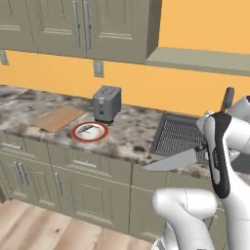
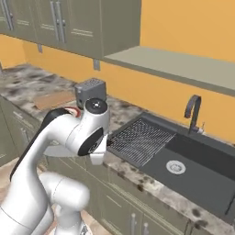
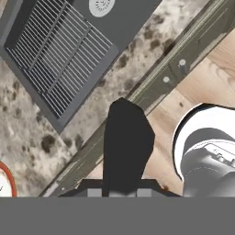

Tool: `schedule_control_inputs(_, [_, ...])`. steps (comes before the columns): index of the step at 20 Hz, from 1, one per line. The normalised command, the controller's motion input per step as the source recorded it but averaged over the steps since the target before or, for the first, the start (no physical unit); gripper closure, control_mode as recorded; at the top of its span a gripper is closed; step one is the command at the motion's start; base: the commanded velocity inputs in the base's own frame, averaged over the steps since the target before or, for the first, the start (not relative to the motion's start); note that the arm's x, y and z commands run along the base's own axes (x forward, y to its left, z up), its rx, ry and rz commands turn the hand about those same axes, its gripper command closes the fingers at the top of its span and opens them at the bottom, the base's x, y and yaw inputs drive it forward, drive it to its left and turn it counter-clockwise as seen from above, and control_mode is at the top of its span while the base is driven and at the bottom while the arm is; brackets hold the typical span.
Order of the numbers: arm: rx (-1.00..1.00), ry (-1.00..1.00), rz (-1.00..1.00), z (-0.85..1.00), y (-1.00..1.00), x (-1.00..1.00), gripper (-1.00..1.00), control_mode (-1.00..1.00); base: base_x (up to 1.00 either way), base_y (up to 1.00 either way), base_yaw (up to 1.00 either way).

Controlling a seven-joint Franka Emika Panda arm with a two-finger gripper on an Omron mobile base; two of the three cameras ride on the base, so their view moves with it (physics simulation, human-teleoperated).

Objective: Pick up the knife from the drawer and place it on the cutting board. Then place the meat from the plate to the cutting board.

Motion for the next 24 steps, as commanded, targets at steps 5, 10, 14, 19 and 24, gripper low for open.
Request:
schedule_control_inputs(5, [0.0, 0.0, 0.0, 0.0, 0.0, 0.0, 1.0, 1.0, 0.46, 1.0, -0.37])
schedule_control_inputs(10, [0.0, 0.0, 0.0, 0.0, 0.0, 0.0, 1.0, 1.0, 0.22, 1.0, -0.47])
schedule_control_inputs(14, [0.0, 0.0, 0.0, 0.0, 0.0, 0.0, 1.0, 1.0, 0.19, 1.0, -0.48])
schedule_control_inputs(19, [0.0, 0.0, 0.0, 0.0, 0.0, 0.0, 1.0, 1.0, 0.14, 1.0, -0.48])
schedule_control_inputs(24, [0.0, 0.0, 0.0, 0.0, 0.0, 0.0, 1.0, 1.0, -0.08, 1.0, -0.29])
